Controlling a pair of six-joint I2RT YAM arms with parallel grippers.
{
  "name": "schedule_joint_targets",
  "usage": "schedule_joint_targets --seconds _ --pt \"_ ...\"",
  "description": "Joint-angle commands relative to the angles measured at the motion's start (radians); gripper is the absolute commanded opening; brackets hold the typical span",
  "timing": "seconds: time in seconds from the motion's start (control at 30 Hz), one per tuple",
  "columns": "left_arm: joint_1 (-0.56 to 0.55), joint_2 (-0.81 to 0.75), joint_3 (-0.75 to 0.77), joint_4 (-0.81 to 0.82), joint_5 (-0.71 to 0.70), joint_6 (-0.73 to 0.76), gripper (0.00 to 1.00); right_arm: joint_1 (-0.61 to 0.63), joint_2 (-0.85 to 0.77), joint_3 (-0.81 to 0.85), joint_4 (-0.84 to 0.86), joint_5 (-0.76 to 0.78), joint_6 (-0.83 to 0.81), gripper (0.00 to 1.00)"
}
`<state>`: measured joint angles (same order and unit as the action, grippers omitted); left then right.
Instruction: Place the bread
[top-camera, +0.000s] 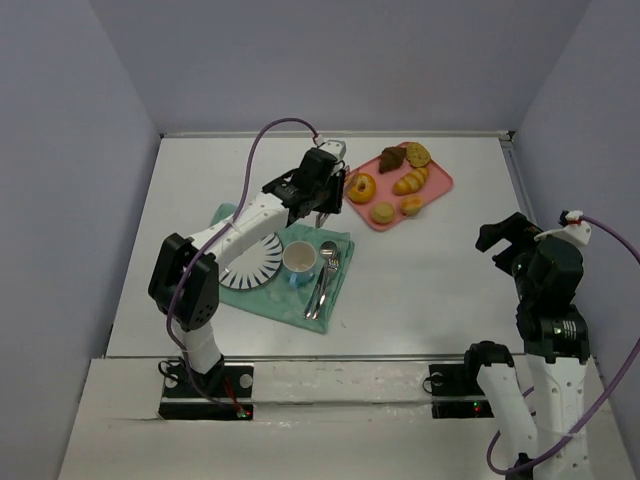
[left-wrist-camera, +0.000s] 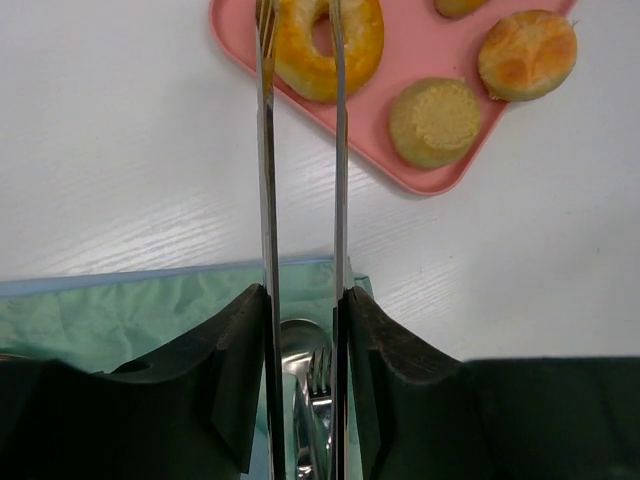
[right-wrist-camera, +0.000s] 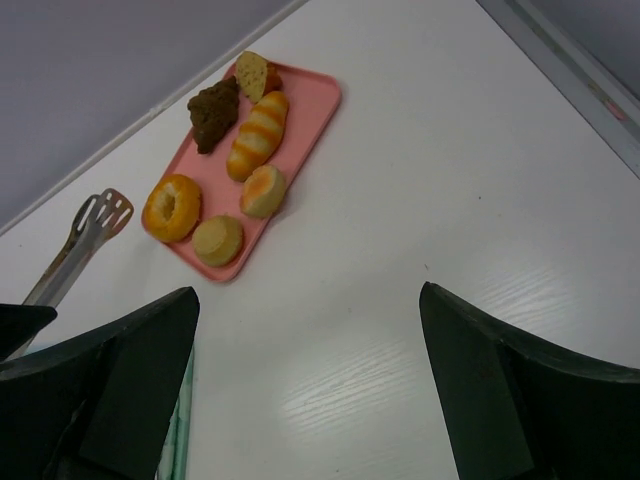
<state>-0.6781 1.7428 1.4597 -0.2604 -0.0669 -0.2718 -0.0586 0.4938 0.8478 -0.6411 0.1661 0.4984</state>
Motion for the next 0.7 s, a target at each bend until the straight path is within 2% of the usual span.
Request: schedule_joint_targets --seconds 0.0,0.07,0.1,0.13,0.47,0.67 --pt "0.014 0.009 0.067 0.004 0.103 0.005 0.46 -0.003 0.014 -0.004 0.063 0.003 0.005 0.97" --pt "0.02 0.021 0.076 0.003 0.121 0.0 0.47 -0.003 0.015 -0.004 0.064 0.004 0.005 0.97" --pt "0.028 0.036 0.088 -0.003 0.124 -0.003 0.52 -0.003 0.02 -0.004 0.064 0.004 0.005 0.97" --pt "0.031 0.043 0.093 -0.007 0.125 -0.003 0.53 -0.003 0.02 -0.004 0.066 0.006 0.005 0.97" --pt "0.061 0.103 0.131 -0.033 0.124 -0.033 0.53 -0.003 0.038 -0.009 0.077 0.01 0.005 0.97" --pt "0.068 0.147 0.175 -0.056 0.11 -0.033 0.59 -0.003 0.051 -0.009 0.078 0.019 0.003 0.98"
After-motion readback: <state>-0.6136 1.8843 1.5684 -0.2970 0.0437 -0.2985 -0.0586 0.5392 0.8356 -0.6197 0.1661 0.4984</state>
